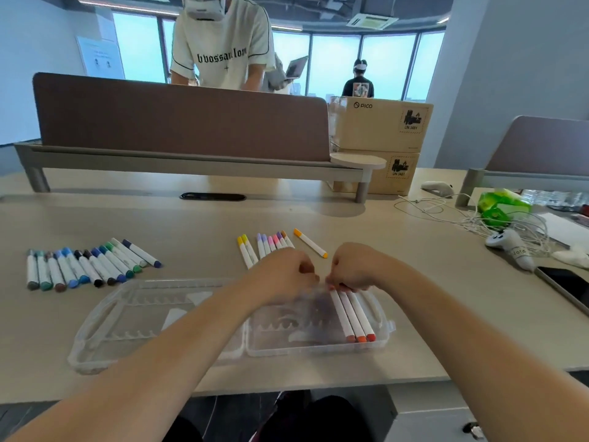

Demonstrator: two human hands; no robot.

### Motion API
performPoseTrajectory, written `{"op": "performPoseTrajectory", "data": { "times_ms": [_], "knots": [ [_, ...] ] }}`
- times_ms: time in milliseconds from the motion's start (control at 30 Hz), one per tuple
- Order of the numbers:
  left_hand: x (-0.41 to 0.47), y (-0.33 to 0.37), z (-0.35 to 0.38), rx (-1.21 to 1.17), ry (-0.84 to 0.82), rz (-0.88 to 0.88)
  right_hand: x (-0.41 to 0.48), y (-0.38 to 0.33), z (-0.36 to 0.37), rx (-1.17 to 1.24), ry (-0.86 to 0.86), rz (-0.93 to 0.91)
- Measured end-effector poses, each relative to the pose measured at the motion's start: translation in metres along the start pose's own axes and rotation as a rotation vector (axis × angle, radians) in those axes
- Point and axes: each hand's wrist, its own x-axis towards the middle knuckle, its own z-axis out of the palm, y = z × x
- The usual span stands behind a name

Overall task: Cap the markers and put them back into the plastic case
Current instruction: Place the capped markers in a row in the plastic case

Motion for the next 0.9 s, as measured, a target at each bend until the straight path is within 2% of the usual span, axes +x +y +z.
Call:
{"op": "performPoseTrajectory", "data": {
  "times_ms": [167,267,900],
  "knots": [
    [0.012,-0.035,-0.028,-0.108,0.145,-0.091,0.043,-0.028,0.004,0.015,0.158,-0.016],
    [0.017,-0.049,-0.041,-0.127,0.156,-0.133,0.067,-0.049,0.003,0.018,0.206,-0.010],
    [0.033,-0.084,-0.050,-0.221,0.154,-0.195,0.112,-0.099,0.004,-0.055,0.138,0.095]
  ]
}}
